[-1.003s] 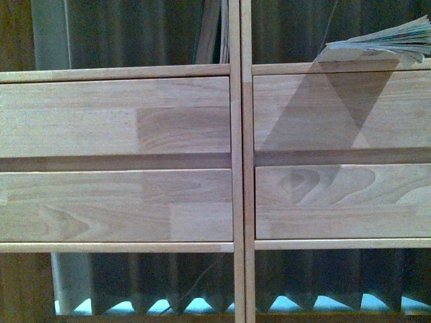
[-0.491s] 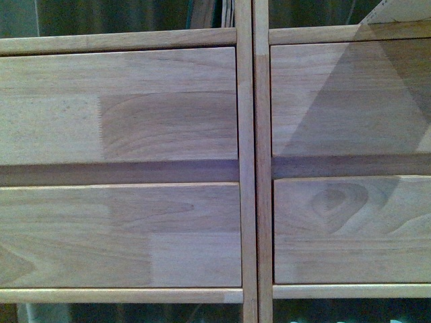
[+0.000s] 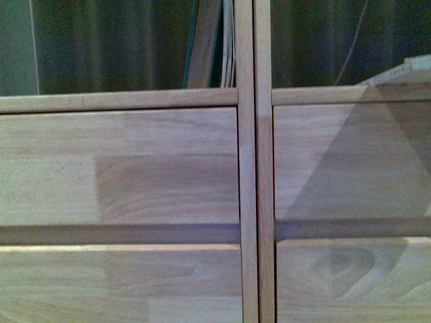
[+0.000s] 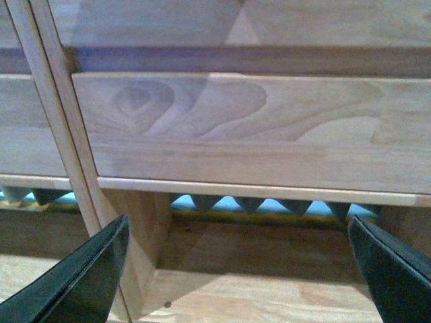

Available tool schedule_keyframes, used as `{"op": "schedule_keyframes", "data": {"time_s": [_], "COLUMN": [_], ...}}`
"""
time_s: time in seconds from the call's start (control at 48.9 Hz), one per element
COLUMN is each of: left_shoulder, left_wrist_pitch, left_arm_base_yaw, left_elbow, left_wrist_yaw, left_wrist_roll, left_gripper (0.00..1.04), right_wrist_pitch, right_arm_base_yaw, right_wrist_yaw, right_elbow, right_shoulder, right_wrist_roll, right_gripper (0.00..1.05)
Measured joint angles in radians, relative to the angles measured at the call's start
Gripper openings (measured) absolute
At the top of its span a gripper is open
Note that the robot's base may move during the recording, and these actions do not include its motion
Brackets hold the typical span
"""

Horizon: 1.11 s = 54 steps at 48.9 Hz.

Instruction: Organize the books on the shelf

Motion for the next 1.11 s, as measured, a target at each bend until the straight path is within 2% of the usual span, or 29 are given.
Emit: {"op": "schedule_keyframes", "data": {"time_s": [0.389,0.409,0.45,0.491,0.532,0.614,0.757,0.86,1.105], "left_shoulder": [0.0,0.0,0.0,0.0,0.0,0.0,0.0,0.0,0.0], "left_wrist_pitch": [0.0,0.0,0.0,0.0,0.0,0.0,0.0,0.0,0.0], "left_arm_base_yaw": [0.0,0.0,0.0,0.0,0.0,0.0,0.0,0.0,0.0], "left_elbow": [0.0,0.0,0.0,0.0,0.0,0.0,0.0,0.0,0.0], "left_wrist_yaw": [0.0,0.0,0.0,0.001,0.0,0.0,0.0,0.0,0.0], "left_wrist_roll": [0.0,0.0,0.0,0.0,0.0,0.0,0.0,0.0,0.0], "left_gripper": [0.97,0.97,0.97,0.97,0.97,0.97,0.97,0.97,0.97], "right_wrist_pitch": [0.0,-0.019,-0.081,-0.076,-0.045,0.031,0.16,0.282,0.438], "right_arm_base_yaw": [0.0,-0.012,-0.069,-0.095,-0.111,-0.108,-0.045,0.035,0.059], "right_wrist_yaw": [0.0,-0.048,-0.214,-0.29,-0.352,-0.397,-0.387,-0.359,-0.326], "right_elbow": [0.0,0.006,0.039,0.058,0.083,0.136,0.235,0.315,0.442], "right_shoulder": [0.0,0.012,0.071,0.123,0.193,0.304,0.472,0.642,0.896], "right_wrist_roll": [0.0,0.013,0.062,0.099,0.152,0.253,0.436,0.635,0.888], "right_gripper": [0.98,0.98,0.98,0.98,0.98,0.98,0.98,0.98,0.98]}}
